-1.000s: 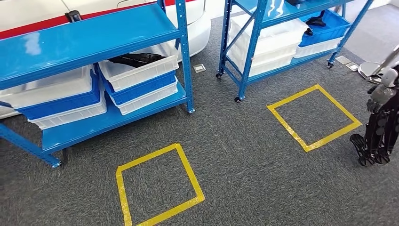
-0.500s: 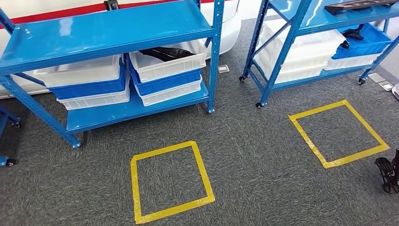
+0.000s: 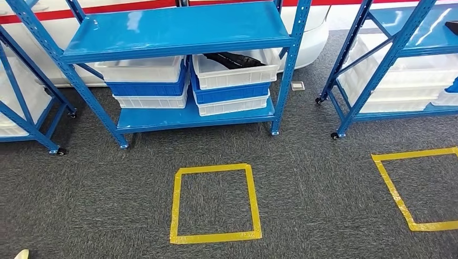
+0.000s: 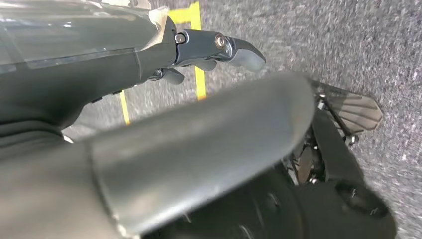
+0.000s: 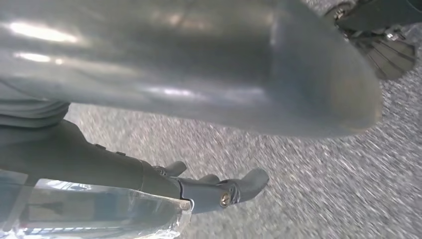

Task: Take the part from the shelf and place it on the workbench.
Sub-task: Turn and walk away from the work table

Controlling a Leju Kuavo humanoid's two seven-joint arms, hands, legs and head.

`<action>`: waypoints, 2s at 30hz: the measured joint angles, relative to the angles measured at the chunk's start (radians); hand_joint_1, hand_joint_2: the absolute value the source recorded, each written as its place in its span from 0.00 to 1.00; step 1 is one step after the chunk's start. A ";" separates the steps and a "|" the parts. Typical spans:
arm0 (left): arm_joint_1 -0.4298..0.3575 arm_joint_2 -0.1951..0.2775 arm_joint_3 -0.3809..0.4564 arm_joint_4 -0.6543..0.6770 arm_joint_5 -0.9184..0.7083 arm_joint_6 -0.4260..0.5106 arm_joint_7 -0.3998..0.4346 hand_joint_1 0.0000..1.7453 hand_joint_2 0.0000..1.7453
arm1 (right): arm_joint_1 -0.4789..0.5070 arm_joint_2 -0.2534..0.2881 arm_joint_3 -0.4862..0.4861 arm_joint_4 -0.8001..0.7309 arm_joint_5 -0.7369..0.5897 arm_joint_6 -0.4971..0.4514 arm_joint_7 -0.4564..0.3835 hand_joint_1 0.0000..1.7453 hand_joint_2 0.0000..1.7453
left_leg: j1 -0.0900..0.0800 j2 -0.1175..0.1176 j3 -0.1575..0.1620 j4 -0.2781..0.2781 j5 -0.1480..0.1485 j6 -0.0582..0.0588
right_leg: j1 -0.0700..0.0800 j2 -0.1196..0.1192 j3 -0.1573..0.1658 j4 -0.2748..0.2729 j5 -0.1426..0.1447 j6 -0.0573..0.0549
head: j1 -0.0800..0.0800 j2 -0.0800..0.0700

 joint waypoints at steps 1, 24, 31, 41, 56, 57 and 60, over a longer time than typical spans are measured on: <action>-0.001 -0.001 0.002 -0.001 0.000 0.001 -0.005 0.00 0.00 | 0.000 0.000 0.001 0.000 0.001 0.000 0.002 0.00 0.00 | -0.002 0.031 -0.026 0.052 -0.030 -0.003 | 0.003 -0.011 0.001 0.000 -0.001 -0.004 | -0.006 0.000; 0.011 -0.028 0.136 -0.073 0.094 0.017 -0.178 0.00 0.00 | 0.001 0.001 -0.002 -0.001 0.000 0.013 -0.028 0.00 0.00 | -0.004 0.050 0.040 -0.062 0.029 0.043 | 0.006 -0.011 -0.058 0.083 -0.024 0.053 | 0.011 0.000; 0.009 -0.025 0.152 -0.074 0.084 -0.009 -0.193 0.00 0.00 | 0.003 0.001 -0.013 -0.001 0.002 0.009 -0.028 0.00 0.00 | 0.001 0.052 0.017 0.005 -0.026 0.002 | 0.004 -0.009 -0.013 0.010 -0.006 -0.005 | 0.003 0.000; 0.007 -0.019 0.157 -0.073 0.072 -0.014 -0.199 0.00 0.00 | 0.012 0.004 -0.022 -0.001 0.003 0.006 -0.027 0.00 0.00 | -0.016 0.071 -0.016 -0.026 0.049 0.041 | 0.022 -0.011 0.045 0.001 -0.064 -0.007 | -0.002 0.000; 0.006 -0.018 0.168 -0.068 0.063 -0.017 -0.201 0.00 0.00 | 0.032 0.001 -0.034 0.002 0.007 0.000 -0.027 0.00 0.00 | -0.008 0.049 0.152 -0.073 -0.078 0.042 | 0.006 -0.017 -0.117 0.040 0.038 0.059 | 0.009 0.000; 0.006 -0.018 0.169 -0.067 0.063 -0.017 -0.201 0.00 0.00 | 0.032 0.001 -0.034 0.002 0.007 0.000 -0.027 0.00 0.00 | -0.009 0.049 0.161 -0.071 -0.086 0.035 | 0.007 -0.018 -0.111 0.029 0.052 0.046 | 0.010 0.000; 0.001 -0.018 0.169 -0.067 0.063 -0.018 -0.201 0.00 0.00 | 0.030 0.000 -0.035 0.001 0.008 0.000 -0.027 0.00 0.00 | -0.006 0.053 0.157 -0.027 -0.077 0.020 | 0.006 -0.013 -0.082 0.022 0.040 0.008 | 0.007 0.000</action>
